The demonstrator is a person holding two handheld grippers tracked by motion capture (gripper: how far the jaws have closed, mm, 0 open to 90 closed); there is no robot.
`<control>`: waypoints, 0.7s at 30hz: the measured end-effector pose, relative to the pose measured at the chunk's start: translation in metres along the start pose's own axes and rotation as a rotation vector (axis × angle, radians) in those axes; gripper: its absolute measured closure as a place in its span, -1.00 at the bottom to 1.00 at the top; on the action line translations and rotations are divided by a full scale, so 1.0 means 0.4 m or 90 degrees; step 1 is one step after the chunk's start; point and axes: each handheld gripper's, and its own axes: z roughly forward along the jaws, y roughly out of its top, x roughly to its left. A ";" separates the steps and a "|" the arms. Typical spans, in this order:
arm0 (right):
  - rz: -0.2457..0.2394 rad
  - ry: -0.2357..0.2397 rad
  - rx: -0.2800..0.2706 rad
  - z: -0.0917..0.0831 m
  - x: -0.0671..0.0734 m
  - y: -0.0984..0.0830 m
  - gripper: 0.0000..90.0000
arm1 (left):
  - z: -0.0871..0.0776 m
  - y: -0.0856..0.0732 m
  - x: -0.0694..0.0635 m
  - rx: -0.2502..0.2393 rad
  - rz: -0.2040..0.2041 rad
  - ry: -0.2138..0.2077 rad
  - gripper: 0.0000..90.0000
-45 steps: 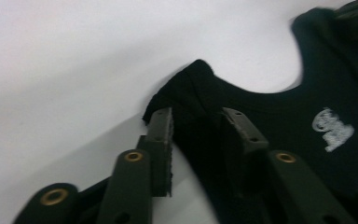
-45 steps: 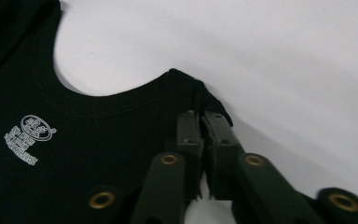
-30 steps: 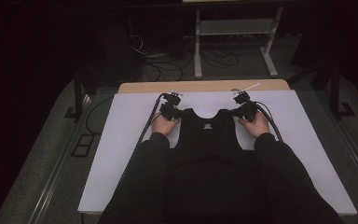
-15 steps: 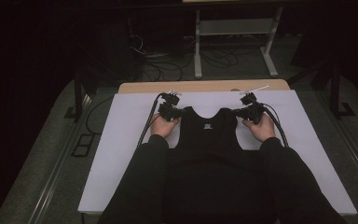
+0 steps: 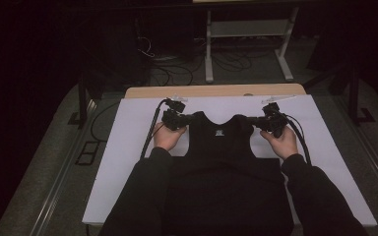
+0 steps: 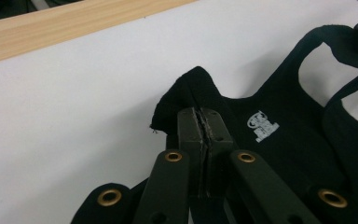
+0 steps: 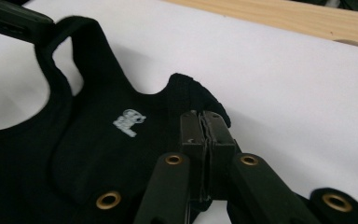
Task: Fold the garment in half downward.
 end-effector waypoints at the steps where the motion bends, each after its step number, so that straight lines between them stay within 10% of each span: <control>1: 0.000 0.001 -0.004 -0.005 0.004 -0.003 0.93 | -0.006 -0.004 -0.002 -0.002 0.001 0.001 0.93; 21: -0.007 0.042 -0.041 -0.095 0.065 -0.055 0.93 | -0.122 -0.077 -0.024 -0.021 0.016 0.004 0.93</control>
